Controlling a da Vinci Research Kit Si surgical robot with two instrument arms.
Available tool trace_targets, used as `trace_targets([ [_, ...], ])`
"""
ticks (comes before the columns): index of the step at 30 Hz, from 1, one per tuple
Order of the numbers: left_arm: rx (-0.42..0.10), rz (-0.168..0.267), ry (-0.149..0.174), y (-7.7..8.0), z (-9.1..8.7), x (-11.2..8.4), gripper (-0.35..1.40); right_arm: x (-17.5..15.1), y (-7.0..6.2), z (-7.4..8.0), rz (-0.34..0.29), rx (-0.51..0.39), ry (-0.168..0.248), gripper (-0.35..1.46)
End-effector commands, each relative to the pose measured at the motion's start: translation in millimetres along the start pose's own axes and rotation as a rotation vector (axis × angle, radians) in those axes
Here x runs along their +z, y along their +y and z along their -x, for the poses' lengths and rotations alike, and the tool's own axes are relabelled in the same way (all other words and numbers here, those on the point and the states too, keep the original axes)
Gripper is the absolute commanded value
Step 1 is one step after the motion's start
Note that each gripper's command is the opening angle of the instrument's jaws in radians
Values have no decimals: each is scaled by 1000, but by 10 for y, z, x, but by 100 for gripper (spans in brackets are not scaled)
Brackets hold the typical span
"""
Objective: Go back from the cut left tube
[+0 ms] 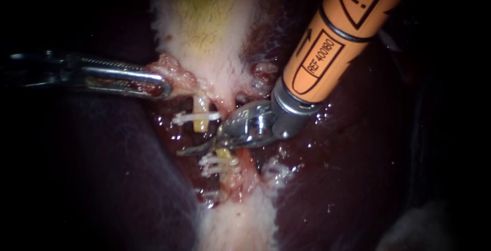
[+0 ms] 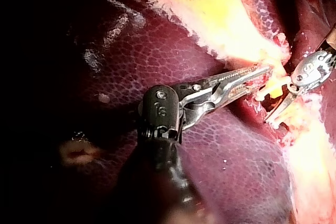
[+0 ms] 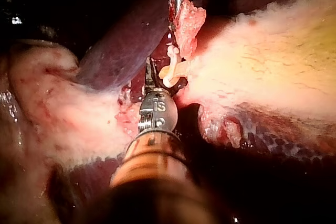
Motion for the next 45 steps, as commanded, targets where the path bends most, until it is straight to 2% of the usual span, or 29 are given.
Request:
trace_targets([
  [1,0,1,0,0,0,0,-35,1,0,1,2,-1,1,-35],
  [2,0,1,0,0,0,0,-35,1,0,1,2,-1,0,-35],
  [5,0,1,0,0,0,0,-35,1,0,1,22,-1,6,42],
  [8,0,1,0,0,0,-1,-35,-2,0,-1,36,1,11,79],
  [12,0,2,-1,0,0,-1,-35,-5,0,-2,38,3,13,98],
  [17,0,2,-1,-1,0,-2,-35,-8,-2,-2,47,3,16,111],
  [19,0,3,-1,-3,0,-2,-35,-15,-6,-2,86,4,31,126],
  [21,0,4,-2,-6,0,-3,-35,-26,-12,-1,169,11,52,141],
  [22,0,4,-2,-7,0,-3,-35,-34,-18,-1,232,1,67,143],
  [24,0,5,-2,-9,1,-4,-35,-51,-27,1,275,-7,72,145],
  [28,0,6,-2,-11,1,-5,-35,-87,-47,10,340,-28,71,145],
  [32,0,7,-3,-12,1,-5,-35,-127,-60,21,387,-61,62,145],
  [40,0,7,-3,-14,1,-6,-35,-197,-67,40,439,-84,41,145],
  [45,0,8,-3,-15,1,-6,-35,-214,-65,45,450,-84,35,145],
])
